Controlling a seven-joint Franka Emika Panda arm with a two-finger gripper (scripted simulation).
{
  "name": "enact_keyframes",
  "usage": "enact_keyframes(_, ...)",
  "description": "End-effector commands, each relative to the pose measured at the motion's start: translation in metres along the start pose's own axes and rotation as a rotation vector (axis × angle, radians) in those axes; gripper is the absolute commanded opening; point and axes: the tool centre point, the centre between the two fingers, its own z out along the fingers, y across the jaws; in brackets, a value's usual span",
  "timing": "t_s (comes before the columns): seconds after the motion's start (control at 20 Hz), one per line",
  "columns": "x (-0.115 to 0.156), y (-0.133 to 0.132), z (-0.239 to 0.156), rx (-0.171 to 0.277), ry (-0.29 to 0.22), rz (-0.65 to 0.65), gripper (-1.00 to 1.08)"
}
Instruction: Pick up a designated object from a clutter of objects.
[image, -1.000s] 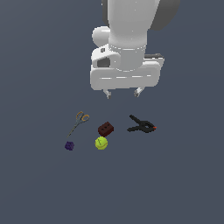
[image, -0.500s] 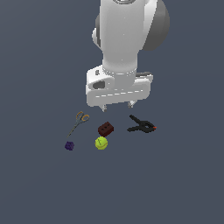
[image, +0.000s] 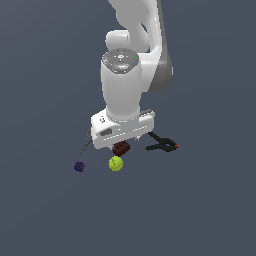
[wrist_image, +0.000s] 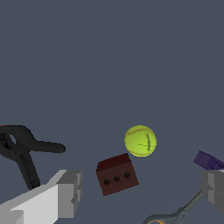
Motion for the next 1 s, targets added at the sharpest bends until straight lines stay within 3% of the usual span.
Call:
enact_keyframes(0.0, -0.001, 0.009, 0.024, 0.0, -0.003, -0.053, 1.0)
enact_keyframes(0.5, -0.01, 0.034, 0.095, 0.004, -0.011, -0.213, 1.0)
enact_keyframes(0.95, -0.015, 0.041, 0.119, 0.006, -0.014, -0.266, 1.0)
